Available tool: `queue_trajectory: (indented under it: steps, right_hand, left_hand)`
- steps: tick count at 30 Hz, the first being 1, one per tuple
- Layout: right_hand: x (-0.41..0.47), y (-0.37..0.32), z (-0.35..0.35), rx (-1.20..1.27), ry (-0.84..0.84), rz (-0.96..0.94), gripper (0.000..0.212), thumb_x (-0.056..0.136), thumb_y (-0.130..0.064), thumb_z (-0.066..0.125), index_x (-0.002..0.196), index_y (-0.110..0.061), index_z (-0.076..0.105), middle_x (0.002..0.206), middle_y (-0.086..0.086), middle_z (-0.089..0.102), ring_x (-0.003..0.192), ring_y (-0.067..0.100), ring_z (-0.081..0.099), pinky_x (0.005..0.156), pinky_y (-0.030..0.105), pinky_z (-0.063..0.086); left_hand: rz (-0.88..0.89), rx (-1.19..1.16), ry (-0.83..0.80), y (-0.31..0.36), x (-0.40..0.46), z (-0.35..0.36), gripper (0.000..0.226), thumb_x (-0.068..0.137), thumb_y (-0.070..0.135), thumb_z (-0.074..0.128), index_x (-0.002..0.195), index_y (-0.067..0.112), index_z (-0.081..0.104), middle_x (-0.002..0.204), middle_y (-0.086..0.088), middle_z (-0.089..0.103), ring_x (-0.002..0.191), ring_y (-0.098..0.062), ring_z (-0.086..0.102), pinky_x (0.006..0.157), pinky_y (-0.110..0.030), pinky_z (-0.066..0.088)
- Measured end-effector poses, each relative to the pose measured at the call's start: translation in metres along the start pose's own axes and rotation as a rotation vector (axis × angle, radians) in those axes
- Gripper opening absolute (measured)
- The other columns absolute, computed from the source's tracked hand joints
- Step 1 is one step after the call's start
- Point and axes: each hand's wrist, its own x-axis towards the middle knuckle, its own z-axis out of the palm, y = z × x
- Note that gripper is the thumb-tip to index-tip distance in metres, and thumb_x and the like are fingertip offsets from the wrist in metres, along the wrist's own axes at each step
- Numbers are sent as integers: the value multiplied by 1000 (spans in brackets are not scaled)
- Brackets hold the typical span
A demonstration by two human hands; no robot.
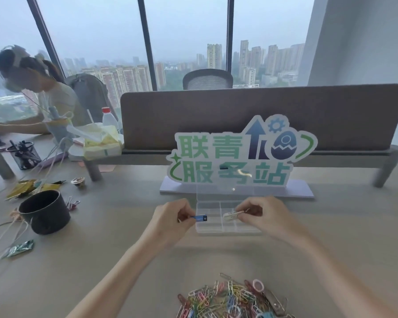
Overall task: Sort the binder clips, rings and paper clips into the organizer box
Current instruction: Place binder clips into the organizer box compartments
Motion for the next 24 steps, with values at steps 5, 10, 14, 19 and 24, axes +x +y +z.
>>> queue_trajectory:
  steps: [5, 10, 14, 19, 24]
  right_hand:
    - [36, 10, 10, -39, 23, 7, 9, 84, -21, 73, 90, -27, 75, 81, -15, 73, 73, -6, 65, 65, 5, 44]
    - [64, 13, 21, -72, 63, -33, 10, 85, -17, 73, 95, -20, 75, 84, -13, 70, 74, -9, 59, 67, -1, 40]
    - [83, 15, 29, -87, 6, -37, 10, 87, -15, 71, 93, -21, 76, 81, -15, 69, 74, -7, 60, 69, 2, 43]
    - [92, 19, 40, -160, -65, -76, 10, 87, -14, 70, 92, -20, 76, 73, -22, 61, 66, -7, 57, 63, 5, 41]
    - [95, 23, 44, -159, -58, -90, 10, 86, -14, 72, 90, -21, 76, 73, -20, 63, 68, -6, 60, 64, 5, 42]
  left_hand:
    - [-21, 20, 13, -11, 37, 10, 7, 81, 8, 68, 78, 15, 67, 73, 9, 66, 65, -3, 57, 56, -5, 40]
    - [-32, 53, -18, -21, 64, 25, 15, 80, 10, 69, 74, 24, 66, 76, 13, 67, 75, -9, 62, 68, -19, 50]
    - [-9, 86, -18, -25, 79, 33, 15, 79, 10, 68, 74, 24, 64, 78, 9, 68, 78, -13, 64, 76, -35, 56]
    - [50, 121, -34, -31, 87, 42, 11, 79, 9, 67, 78, 20, 65, 81, 8, 69, 79, -15, 64, 74, -39, 56]
    - [86, 96, -24, -42, 88, 45, 12, 77, 4, 70, 77, 16, 66, 79, 7, 69, 76, -13, 63, 73, -35, 55]
